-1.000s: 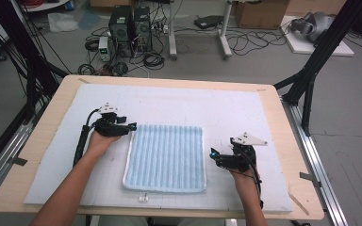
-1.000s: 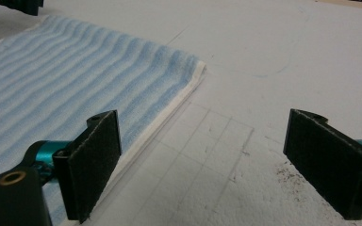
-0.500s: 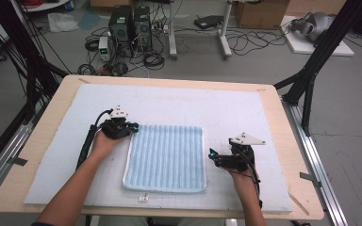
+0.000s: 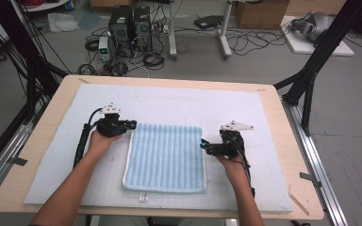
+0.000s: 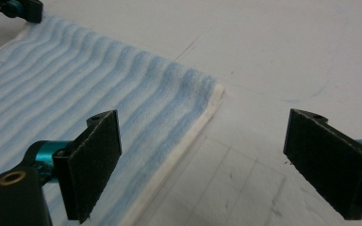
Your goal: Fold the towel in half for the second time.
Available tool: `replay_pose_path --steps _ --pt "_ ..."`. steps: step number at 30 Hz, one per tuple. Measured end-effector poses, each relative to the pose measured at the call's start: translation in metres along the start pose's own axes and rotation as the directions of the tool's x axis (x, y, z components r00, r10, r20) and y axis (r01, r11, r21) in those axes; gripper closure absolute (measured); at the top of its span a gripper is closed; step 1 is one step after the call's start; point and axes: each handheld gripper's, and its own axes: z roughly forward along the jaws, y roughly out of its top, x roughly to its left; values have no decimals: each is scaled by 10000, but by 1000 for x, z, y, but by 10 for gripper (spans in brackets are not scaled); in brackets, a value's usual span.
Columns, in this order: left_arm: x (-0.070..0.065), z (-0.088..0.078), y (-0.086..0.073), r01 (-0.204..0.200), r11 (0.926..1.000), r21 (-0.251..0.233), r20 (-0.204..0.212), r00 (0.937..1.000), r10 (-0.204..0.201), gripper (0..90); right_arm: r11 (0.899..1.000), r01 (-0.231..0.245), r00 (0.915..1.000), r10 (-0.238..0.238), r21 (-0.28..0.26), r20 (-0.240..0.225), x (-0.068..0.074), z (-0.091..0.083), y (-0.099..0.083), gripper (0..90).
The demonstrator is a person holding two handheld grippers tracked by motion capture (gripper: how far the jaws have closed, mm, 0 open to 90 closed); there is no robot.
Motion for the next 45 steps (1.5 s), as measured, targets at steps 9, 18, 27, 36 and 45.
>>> replay_pose_path --steps 9,18,27,36,45 --pt "1 -1 -1 180 9998 -71 80 9998 -179 868 9943 -2 9996 30 1063 -269 -9 47 23 315" --pt "1 -2 -1 300 9995 -42 157 9994 -299 868 9891 -10 9997 43 1470 -222 -15 68 26 574" --pt "8 -4 4 944 9869 -1310 -193 9950 -977 870 9922 941 9951 -962 814 226 -8 64 40 861" --pt "5 -19 3 704 9869 -1451 211 9975 -681 868 9982 601 9981 -600 69 -169 -5 52 43 860" --pt "-11 -38 -4 363 9847 -1704 552 9981 -273 868 9973 678 9935 -701 -282 -895 7 29 37 861"
